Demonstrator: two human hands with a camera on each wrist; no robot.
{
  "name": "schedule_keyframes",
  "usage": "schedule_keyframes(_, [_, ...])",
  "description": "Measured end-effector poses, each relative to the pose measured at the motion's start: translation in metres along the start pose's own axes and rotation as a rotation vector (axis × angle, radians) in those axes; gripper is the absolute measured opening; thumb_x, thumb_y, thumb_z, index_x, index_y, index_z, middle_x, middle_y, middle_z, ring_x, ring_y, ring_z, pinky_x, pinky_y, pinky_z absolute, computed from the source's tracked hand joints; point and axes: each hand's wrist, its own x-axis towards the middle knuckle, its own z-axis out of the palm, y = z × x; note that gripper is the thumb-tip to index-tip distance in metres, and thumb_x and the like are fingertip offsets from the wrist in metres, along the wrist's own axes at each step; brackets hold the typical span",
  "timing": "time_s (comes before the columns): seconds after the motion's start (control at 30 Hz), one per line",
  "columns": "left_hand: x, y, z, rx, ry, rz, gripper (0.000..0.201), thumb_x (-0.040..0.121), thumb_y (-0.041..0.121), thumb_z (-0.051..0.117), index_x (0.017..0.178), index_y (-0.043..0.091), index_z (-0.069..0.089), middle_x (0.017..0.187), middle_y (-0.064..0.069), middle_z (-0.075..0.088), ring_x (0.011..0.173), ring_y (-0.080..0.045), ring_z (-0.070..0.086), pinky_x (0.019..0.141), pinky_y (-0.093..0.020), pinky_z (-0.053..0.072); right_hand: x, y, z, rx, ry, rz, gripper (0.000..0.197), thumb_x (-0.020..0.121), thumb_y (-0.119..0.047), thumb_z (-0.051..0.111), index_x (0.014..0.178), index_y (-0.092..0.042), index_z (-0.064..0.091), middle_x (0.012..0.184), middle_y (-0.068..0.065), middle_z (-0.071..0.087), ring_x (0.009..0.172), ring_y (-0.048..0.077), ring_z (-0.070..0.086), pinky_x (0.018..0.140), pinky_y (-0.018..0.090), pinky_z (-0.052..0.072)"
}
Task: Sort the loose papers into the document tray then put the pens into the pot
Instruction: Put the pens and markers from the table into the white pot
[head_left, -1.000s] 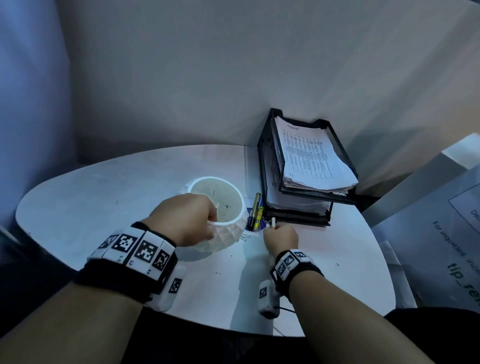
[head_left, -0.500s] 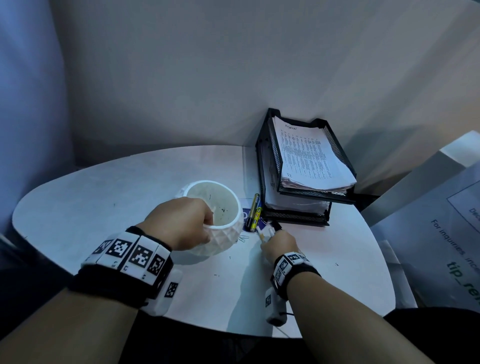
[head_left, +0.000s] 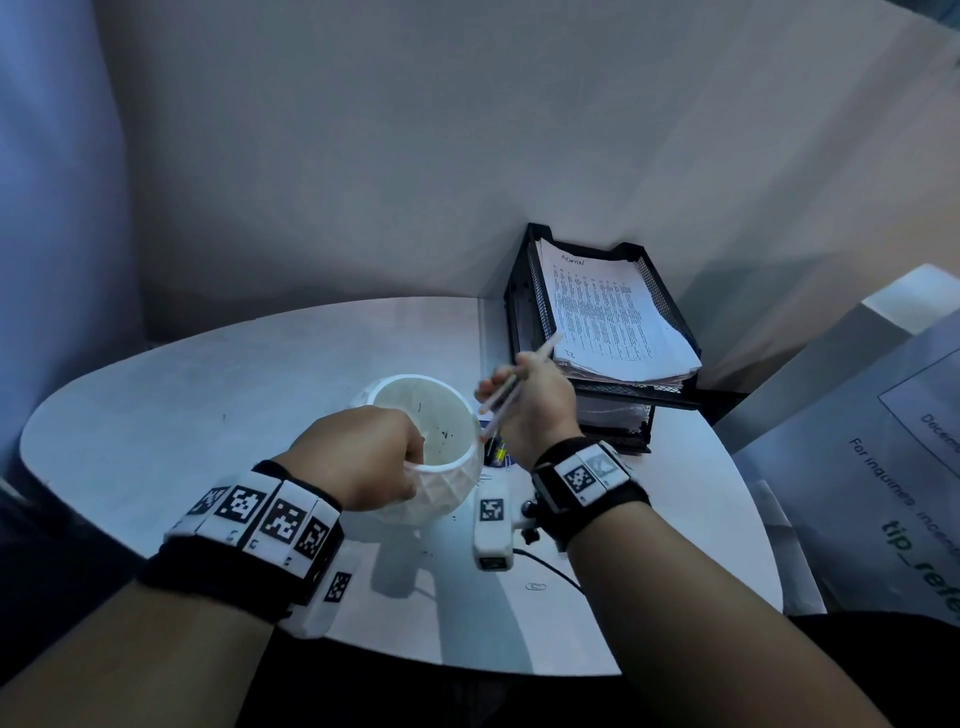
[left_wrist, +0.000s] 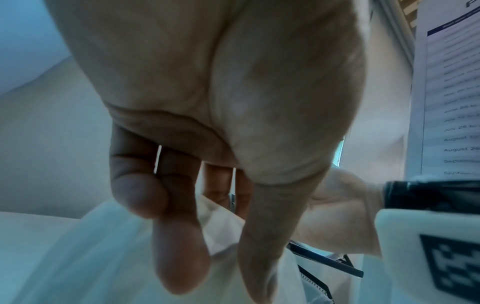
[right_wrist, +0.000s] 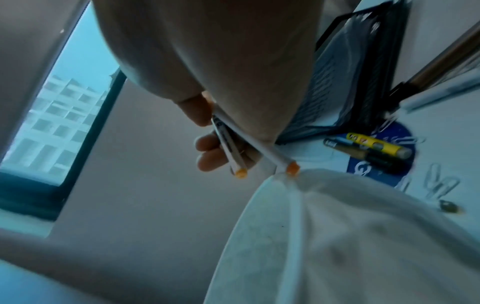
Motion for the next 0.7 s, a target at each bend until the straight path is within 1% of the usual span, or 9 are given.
schedule_keyframes(0.07, [-0.001,-0.004,-0.001,0.017,0.0,-0.01,0.022,0.082,0.036,0.072,0.104,0.036,0.074,0.096,0.01,0.068,0.091,-0.017,0.062,0.071,-0.028,0.048,-0.01,0.005,0.021,-0.032,-0.056,-0.014,0.014,0.102,-0.001,0.035,0.101,-0.01,0.046,0.064,0.006,0.053,0.057,0.024,0.057,0.069,0.041,0.053])
schedule_keyframes(0.13, [-0.002,-0.011,-0.002,0.022,0.01,-0.024,0.028,0.081,0.038,0.072,0.109,0.037,0.074,0.109,0.01,0.072,0.096,-0.017,0.064,0.077,-0.03,0.053,-0.016,0.013,0.034,-0.046,-0.097,-0.016,0.021,0.096,0.005,0.03,0.1,-0.011,0.043,0.063,0.007,0.048,0.053,0.023,0.052,0.061,0.037,0.049])
schedule_keyframes(0.23, [-0.006,-0.017,-0.004,0.029,0.02,-0.045,0.023,0.084,0.036,0.072,0.107,0.036,0.074,0.101,0.008,0.07,0.091,-0.017,0.062,0.069,-0.029,0.045,-0.02,0.018,0.045,-0.052,-0.115,-0.033,0.023,0.093,0.006,0.028,0.097,-0.012,0.043,0.064,0.007,0.047,0.054,0.022,0.049,0.059,0.036,0.046])
schedule_keyframes(0.3, [-0.007,-0.02,-0.005,0.024,0.022,-0.039,0.021,0.085,0.035,0.072,0.106,0.035,0.074,0.1,0.008,0.07,0.091,-0.017,0.062,0.069,-0.029,0.044,-0.02,0.021,0.053,0.016,-0.163,-0.003,0.024,0.092,0.007,0.029,0.096,-0.012,0.044,0.068,0.01,0.052,0.06,0.026,0.056,0.068,0.041,0.05])
schedule_keyframes(0.37, [-0.009,-0.021,-0.007,0.016,0.019,-0.041,0.015,0.084,0.035,0.073,0.099,0.035,0.073,0.094,0.009,0.067,0.089,-0.017,0.062,0.068,-0.029,0.043,-0.022,0.026,0.06,-0.013,-0.243,0.047,0.023,0.092,0.005,0.033,0.1,-0.01,0.048,0.078,0.015,0.065,0.076,0.034,0.067,0.082,0.047,0.051])
schedule_keyframes(0.47, [-0.008,-0.025,-0.011,0.011,0.036,-0.052,0.006,0.083,0.033,0.072,0.087,0.035,0.069,0.085,0.01,0.064,0.083,-0.015,0.061,0.062,-0.028,0.04,-0.02,0.033,0.061,-0.138,-0.346,0.054,0.023,0.092,-0.001,0.044,0.111,-0.006,0.057,0.099,0.018,0.075,0.097,0.034,0.071,0.09,0.044,0.052])
schedule_keyframes(0.57, [-0.007,-0.033,-0.013,0.0,0.052,-0.087,0.006,0.082,0.032,0.071,0.082,0.035,0.066,0.081,0.01,0.063,0.083,-0.017,0.061,0.063,-0.029,0.042,0.001,0.033,0.052,-0.04,-0.202,0.042,0.019,0.097,-0.008,0.048,0.112,-0.003,0.06,0.1,0.016,0.075,0.095,0.03,0.071,0.098,0.044,0.053])
schedule_keyframes(0.63, [-0.007,-0.04,-0.014,-0.005,0.062,-0.117,0.005,0.081,0.033,0.071,0.085,0.034,0.068,0.088,0.008,0.067,0.087,-0.02,0.063,0.07,-0.03,0.048,0.022,0.036,0.041,-0.091,-0.001,-0.003,0.015,0.097,-0.007,0.052,0.105,-0.003,0.063,0.087,0.013,0.073,0.085,0.028,0.069,0.091,0.043,0.055])
schedule_keyframes(0.7, [-0.006,-0.044,-0.015,0.0,0.079,-0.141,0.012,0.081,0.034,0.071,0.092,0.034,0.072,0.093,0.008,0.07,0.09,-0.02,0.065,0.075,-0.031,0.051,0.042,0.046,0.025,-0.323,0.176,-0.032,0.013,0.093,-0.007,0.057,0.095,-0.003,0.069,0.082,0.011,0.073,0.077,0.025,0.068,0.081,0.042,0.06])
